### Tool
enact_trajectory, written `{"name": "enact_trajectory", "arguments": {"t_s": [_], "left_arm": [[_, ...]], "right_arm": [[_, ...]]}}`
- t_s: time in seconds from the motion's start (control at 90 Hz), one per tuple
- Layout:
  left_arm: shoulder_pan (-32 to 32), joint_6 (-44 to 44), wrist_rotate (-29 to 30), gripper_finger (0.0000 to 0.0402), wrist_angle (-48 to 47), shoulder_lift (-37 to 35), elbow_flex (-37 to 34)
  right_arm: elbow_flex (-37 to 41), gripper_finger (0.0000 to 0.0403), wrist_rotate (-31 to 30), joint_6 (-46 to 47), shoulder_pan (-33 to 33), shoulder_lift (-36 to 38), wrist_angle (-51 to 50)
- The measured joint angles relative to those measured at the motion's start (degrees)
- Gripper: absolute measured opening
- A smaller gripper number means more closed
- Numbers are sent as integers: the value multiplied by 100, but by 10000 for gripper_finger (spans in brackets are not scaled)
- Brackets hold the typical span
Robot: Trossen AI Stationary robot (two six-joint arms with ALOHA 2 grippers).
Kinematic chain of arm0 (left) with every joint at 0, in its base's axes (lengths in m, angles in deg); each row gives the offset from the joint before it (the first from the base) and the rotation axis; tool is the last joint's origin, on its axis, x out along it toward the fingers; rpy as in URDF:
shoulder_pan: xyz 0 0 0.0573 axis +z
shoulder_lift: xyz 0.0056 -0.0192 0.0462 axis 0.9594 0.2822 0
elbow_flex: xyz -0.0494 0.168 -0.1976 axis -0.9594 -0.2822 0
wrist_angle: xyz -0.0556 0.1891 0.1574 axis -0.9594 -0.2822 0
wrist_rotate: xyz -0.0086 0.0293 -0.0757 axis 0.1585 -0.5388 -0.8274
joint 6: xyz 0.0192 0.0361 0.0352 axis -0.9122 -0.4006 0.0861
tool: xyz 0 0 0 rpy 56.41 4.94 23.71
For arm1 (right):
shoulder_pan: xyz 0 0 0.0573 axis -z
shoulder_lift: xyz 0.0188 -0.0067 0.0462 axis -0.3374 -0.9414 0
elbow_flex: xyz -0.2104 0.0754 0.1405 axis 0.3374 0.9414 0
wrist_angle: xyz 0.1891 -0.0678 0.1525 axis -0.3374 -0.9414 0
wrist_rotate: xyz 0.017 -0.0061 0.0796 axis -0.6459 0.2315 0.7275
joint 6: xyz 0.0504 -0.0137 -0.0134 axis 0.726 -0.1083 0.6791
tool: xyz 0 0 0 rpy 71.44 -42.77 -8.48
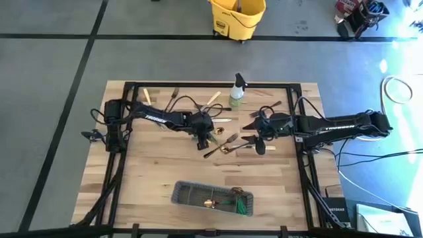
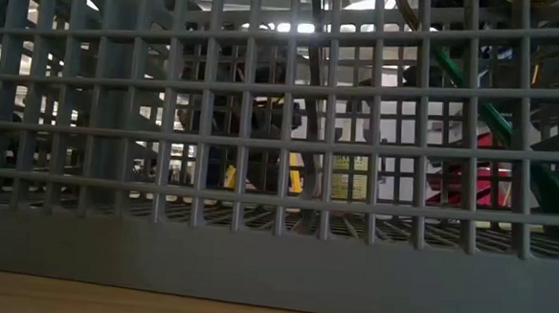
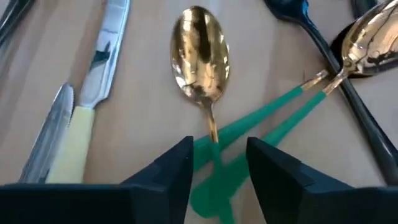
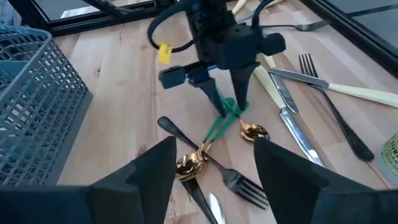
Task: Sort silverware
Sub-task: Put the top green spoon into the gray cutlery rack
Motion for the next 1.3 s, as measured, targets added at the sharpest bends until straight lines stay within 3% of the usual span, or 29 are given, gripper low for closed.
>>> {"name": "enact_trajectory", "arguments": {"t_s": [0.256,0.422,0.689,1.3], "left_arm": [[142,32,-9,123,112,234,33],[259,54,-491,80,85,412,36],[260,-171,-762,5,27,402,26],[236,-226,-760,0,-280,-446,-13]], "right_arm": [[2,200,-2,1,0,0,-7],[2,200,-4,1,0,0,-3],[4,200,-7,0,0,0,-2],[4,200,-4,8,0,0,491]]}}
